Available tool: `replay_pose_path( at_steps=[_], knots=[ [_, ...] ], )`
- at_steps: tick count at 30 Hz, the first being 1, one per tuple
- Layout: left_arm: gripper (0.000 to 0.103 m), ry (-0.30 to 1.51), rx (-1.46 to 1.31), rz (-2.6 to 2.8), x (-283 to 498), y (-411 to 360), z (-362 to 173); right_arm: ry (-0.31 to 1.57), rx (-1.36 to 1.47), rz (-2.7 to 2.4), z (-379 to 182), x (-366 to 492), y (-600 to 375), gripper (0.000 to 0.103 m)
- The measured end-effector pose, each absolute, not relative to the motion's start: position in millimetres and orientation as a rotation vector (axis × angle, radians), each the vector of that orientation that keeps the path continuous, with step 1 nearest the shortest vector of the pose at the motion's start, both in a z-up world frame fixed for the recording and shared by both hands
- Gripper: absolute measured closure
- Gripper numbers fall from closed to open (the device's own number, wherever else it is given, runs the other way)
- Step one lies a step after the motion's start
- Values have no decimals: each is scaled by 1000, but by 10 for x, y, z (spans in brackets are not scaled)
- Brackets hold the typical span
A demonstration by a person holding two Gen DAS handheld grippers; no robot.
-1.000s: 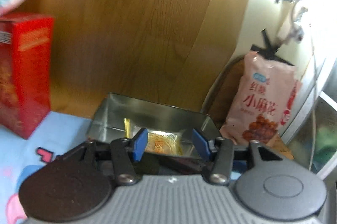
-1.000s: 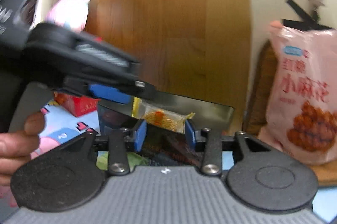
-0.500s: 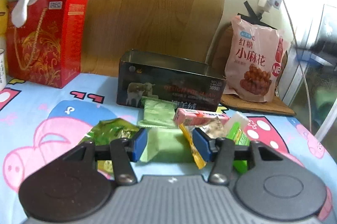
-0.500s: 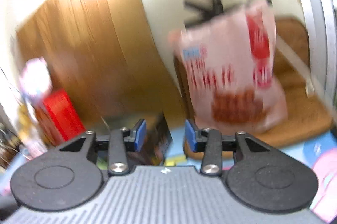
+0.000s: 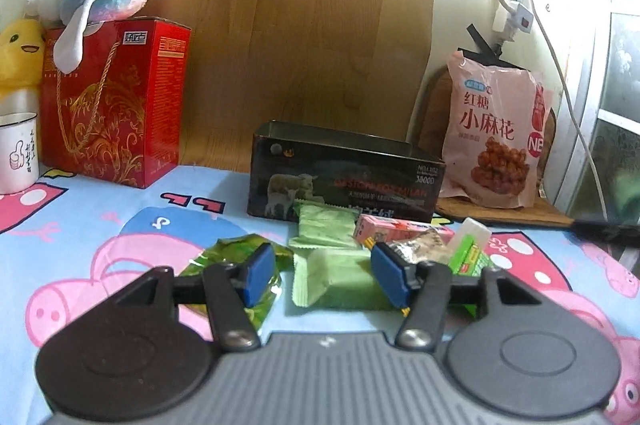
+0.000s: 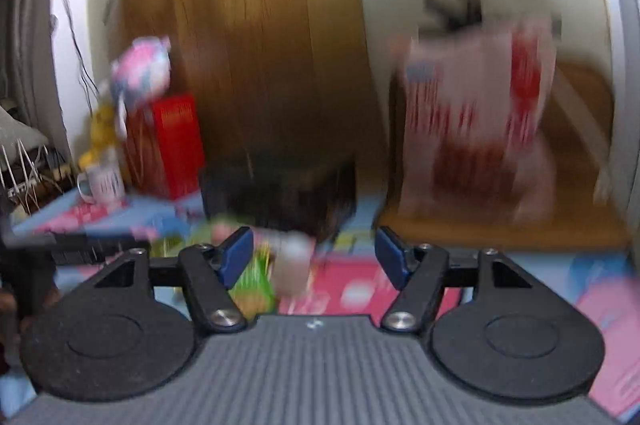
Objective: Organize snacks
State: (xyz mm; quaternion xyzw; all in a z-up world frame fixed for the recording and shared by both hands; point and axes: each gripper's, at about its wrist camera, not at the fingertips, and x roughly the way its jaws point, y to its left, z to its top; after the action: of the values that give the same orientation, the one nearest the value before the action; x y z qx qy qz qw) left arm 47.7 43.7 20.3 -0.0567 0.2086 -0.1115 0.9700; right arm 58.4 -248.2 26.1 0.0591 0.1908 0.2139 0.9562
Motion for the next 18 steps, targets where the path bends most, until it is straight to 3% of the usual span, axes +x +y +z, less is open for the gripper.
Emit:
replay_pose_path(
  at_steps=[7, 14, 18],
  knots=[
    [46, 418, -78, -218, 461, 393, 186, 364, 108, 365, 85, 743, -2314, 46],
    [45, 413, -24, -200, 456, 306, 168, 198, 350, 277, 48, 520, -2759, 44],
    [45, 393, 18, -167, 428, 243, 166, 198, 394, 292, 41, 518, -2841, 44]
  ],
)
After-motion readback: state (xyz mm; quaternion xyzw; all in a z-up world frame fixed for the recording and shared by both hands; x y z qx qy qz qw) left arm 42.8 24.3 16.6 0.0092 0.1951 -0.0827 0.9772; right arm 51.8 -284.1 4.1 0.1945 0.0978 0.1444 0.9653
